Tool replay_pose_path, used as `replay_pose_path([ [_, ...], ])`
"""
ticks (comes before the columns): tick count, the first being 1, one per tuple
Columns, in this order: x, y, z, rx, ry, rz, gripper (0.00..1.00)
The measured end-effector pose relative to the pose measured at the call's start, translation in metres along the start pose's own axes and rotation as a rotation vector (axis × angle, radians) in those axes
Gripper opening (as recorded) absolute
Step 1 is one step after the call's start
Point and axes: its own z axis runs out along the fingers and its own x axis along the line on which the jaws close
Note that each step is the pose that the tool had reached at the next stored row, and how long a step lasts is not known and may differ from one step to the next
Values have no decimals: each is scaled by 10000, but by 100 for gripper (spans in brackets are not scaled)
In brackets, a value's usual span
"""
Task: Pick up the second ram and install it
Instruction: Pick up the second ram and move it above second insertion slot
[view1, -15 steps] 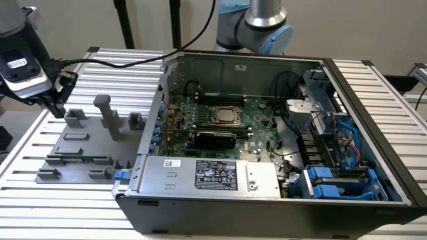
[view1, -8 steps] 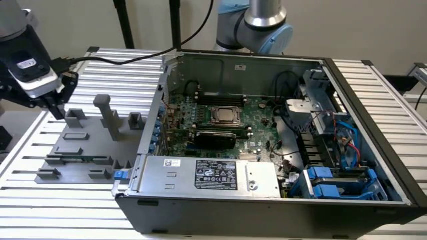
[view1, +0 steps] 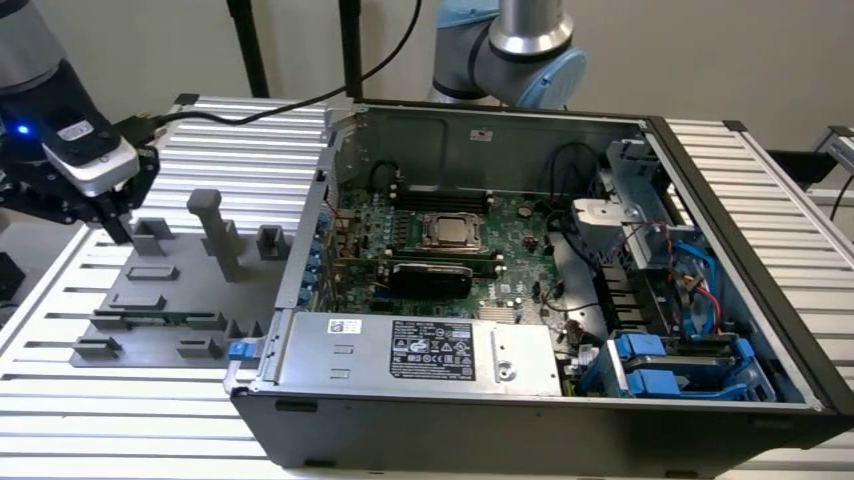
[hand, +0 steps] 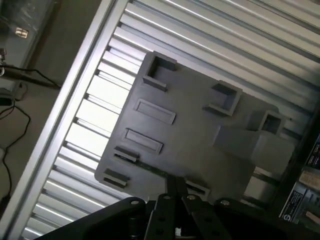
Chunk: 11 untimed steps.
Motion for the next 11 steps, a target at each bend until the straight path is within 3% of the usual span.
replay_pose_path([
  [11, 2, -5, 102, -38, 92, -1988, 11],
])
